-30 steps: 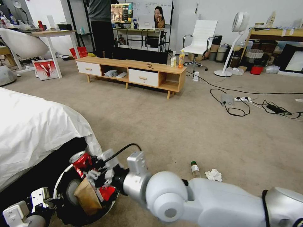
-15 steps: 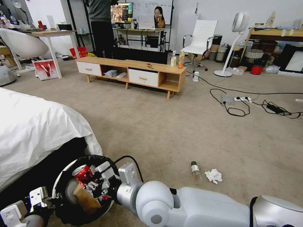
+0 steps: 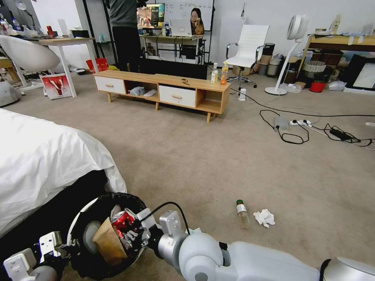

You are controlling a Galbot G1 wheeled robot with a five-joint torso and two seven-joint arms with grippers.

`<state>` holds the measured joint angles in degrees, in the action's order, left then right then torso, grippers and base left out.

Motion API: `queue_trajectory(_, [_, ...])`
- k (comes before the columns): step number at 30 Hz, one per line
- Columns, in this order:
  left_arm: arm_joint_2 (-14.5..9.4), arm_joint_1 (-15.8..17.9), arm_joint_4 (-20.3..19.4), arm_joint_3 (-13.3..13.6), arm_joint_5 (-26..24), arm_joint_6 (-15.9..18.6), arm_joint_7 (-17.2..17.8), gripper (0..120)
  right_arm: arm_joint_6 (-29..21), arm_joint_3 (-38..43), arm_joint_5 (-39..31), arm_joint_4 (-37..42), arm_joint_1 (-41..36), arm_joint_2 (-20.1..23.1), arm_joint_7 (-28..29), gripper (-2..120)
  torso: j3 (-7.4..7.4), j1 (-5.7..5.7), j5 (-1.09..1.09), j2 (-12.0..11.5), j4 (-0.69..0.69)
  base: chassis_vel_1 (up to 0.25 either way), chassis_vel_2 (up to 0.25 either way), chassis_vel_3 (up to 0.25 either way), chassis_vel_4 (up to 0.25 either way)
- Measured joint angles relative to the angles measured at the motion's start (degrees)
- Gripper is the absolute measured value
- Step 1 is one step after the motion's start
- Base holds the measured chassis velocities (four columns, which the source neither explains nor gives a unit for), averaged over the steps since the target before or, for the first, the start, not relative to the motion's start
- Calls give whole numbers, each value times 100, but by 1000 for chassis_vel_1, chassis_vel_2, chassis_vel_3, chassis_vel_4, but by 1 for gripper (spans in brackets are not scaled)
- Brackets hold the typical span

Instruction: Pick up the trash bin and place the garbage on the floor into it.

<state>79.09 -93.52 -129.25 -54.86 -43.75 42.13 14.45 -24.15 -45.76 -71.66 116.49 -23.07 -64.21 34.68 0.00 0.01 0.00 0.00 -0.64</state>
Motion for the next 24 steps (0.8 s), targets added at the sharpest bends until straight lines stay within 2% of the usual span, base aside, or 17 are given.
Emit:
queue_trajectory(5, [21, -5, 8, 26, 15, 1, -25, 2, 3, 21, 105, -11, -117, 109, -22, 31, 0, 0, 0, 0, 0, 0, 0, 0, 0])
queue_trajectory(7, [28, -17, 13, 15, 53, 1, 7, 2, -2, 57, 153, -18, -151, 180, -13, 44, 0, 0, 0, 0, 1, 0, 0, 0, 0])
queue_trajectory(8, [28, -17, 13, 15, 53, 1, 7, 2, -2, 57, 153, -18, -151, 180, -13, 44, 0, 0, 0, 0, 1, 0, 0, 0, 0])
queue_trajectory(10, [37, -22, 13, 20, 58, 0, 4, 2, -16, 76, 166, -10, -135, 184, -26, 56, 0, 0, -1, 0, 0, 0, 0, 0, 0])
queue_trajectory(11, [37, -22, 13, 20, 58, 0, 4, 2, -16, 76, 166, -10, -135, 184, -26, 56, 0, 0, -1, 0, 0, 0, 0, 0, 0])
queue_trajectory(13, [40, -19, 15, 20, 60, -1, -1, 2, -29, 81, 155, -13, -83, 116, -35, 66, 0, 0, 0, 0, 1, 0, 0, 0, 0])
queue_trajectory(16, [46, -18, 30, 22, 64, -1, -10, 2, -36, 83, 147, -31, -52, 75, -38, 73, 0, 0, 0, 0, 1, 0, 0, 0, 0])
queue_trajectory(18, [55, -18, 45, 32, 73, -1, -24, 2, -43, 90, 135, -44, -4, 10, -41, 84, 0, 0, 0, 0, 0, 0, 0, 0, 0])
queue_trajectory(19, [55, -18, 45, 32, 73, -1, -24, 2, -43, 90, 135, -44, -4, 10, -41, 84, 0, 0, 0, 0, 0, 0, 0, 0, 0])
queue_trajectory(21, [62, -5, 78, 39, 84, -2, -29, 2, -45, 102, 122, -66, 78, -124, -33, 98, 0, 0, 0, 0, 1, 0, 0, 0, 0])
queue_trajectory(24, [56, -5, 114, 37, 89, -2, -36, 2, -45, 196, 123, -12, 144, -151, -31, 100, 0, 0, 0, 0, 1, 0, 0, 0, 0])
